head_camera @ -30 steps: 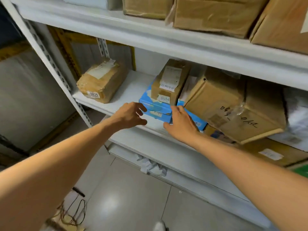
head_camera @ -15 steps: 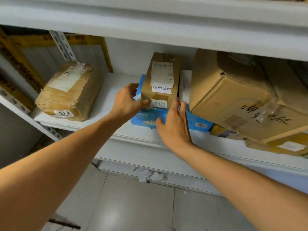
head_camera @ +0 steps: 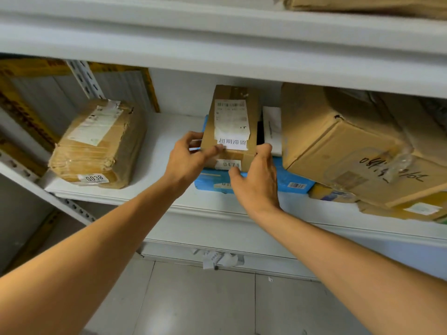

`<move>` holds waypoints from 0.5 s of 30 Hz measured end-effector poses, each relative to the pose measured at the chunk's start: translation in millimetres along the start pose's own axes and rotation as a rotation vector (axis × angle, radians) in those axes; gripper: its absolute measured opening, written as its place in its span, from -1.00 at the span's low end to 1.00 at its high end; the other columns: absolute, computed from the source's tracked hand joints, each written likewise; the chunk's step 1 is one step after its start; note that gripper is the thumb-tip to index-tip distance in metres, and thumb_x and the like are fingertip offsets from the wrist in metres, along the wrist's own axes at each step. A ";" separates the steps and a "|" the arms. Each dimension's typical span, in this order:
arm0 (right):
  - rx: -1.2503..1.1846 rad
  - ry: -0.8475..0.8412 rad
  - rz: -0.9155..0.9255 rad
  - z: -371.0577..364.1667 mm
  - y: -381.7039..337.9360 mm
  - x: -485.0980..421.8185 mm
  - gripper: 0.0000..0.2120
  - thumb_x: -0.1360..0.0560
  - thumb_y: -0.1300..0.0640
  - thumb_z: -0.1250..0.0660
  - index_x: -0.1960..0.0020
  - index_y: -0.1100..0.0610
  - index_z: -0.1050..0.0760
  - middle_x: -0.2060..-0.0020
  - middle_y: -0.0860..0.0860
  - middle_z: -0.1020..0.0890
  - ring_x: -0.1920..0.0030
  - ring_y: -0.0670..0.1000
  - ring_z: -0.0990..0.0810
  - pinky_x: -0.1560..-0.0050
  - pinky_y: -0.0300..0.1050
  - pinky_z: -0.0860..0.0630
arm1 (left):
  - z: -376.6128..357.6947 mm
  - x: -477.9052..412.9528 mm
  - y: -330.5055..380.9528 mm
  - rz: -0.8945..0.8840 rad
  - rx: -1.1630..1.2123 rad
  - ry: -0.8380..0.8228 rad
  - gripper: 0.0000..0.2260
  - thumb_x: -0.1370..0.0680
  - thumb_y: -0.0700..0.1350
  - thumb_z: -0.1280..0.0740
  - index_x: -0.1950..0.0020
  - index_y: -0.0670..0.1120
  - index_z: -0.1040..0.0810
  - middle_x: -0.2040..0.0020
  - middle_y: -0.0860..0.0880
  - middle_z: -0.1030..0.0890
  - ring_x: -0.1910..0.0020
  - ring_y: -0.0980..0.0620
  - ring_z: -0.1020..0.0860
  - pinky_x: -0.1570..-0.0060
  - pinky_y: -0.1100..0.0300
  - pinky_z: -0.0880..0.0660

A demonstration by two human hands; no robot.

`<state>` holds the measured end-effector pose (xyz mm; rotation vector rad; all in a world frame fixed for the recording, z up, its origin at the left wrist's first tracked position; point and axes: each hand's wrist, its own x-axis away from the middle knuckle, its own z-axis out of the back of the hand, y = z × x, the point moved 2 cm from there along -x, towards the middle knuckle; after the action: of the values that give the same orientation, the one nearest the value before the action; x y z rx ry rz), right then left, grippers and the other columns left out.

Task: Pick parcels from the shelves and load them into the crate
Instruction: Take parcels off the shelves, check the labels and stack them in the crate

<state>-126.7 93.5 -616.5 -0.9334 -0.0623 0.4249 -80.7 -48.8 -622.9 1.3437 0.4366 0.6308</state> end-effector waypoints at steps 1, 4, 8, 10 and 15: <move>-0.048 0.012 -0.017 0.5 -2.1 -0.2 -0.67 -0.52 0.16 -0.33 -0.12 0.14 -0.20 -0.15 0.08 -0.48 -0.15 0.05 -0.46 -0.09 0.01 -0.55 | 4.2 1.9 0.4 0.014 0.016 -0.001 -0.62 -0.44 -0.01 -0.50 -0.18 -0.09 -0.51 -0.06 0.04 -0.62 0.04 0.08 -0.64 0.20 0.36 -0.57; -0.127 0.039 -0.074 2.7 -4.3 -7.6 -0.71 -0.57 0.07 -0.31 -0.13 0.14 -0.24 -0.14 0.10 -0.49 -0.16 0.07 -0.50 -0.08 0.00 -0.58 | 12.1 5.9 4.3 0.073 0.086 -0.051 -0.78 -0.47 -0.07 -0.47 0.03 -0.09 -0.48 -0.17 -0.11 -0.61 -0.07 -0.10 -0.62 -0.08 -0.01 -0.60; -0.062 -0.039 -0.094 2.8 -4.4 -15.3 -0.59 -0.54 0.03 -0.35 -0.32 0.15 -0.40 -0.23 0.08 -0.39 -0.27 0.08 -0.41 -0.16 -0.16 -0.46 | 15.6 13.1 9.7 0.140 0.125 -0.087 -0.74 -0.49 -0.17 -0.43 -0.09 -0.13 -0.41 -0.28 -0.14 -0.55 -0.12 -0.15 -0.59 -0.12 -0.06 -0.58; -0.103 -0.056 -0.085 2.9 -3.5 -15.1 -0.64 -0.52 0.08 -0.39 -0.25 0.15 -0.39 -0.20 0.05 -0.42 -0.23 0.05 -0.44 -0.07 -0.22 -0.46 | 16.0 15.8 11.4 0.165 0.143 -0.079 -0.53 -0.47 -0.24 -0.44 -0.34 -0.12 -0.37 -0.31 -0.10 -0.51 -0.16 -0.13 -0.56 -0.18 -0.07 -0.55; -0.218 -0.192 -0.117 10.9 1.8 -17.9 -0.36 -0.41 0.26 -0.49 -0.36 0.10 -0.22 -0.30 0.03 -0.48 -0.29 0.05 -0.47 -0.04 -0.23 -0.50 | 16.5 20.9 16.2 0.172 0.074 -0.140 -0.20 -0.47 -0.45 -0.36 -0.57 0.06 -0.13 -0.23 0.03 -0.44 -0.16 -0.04 -0.49 -0.13 0.00 -0.51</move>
<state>-146.2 96.0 -609.1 -1.0951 -0.3418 0.4036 -57.2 -46.2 -602.5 1.4963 0.2347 0.6623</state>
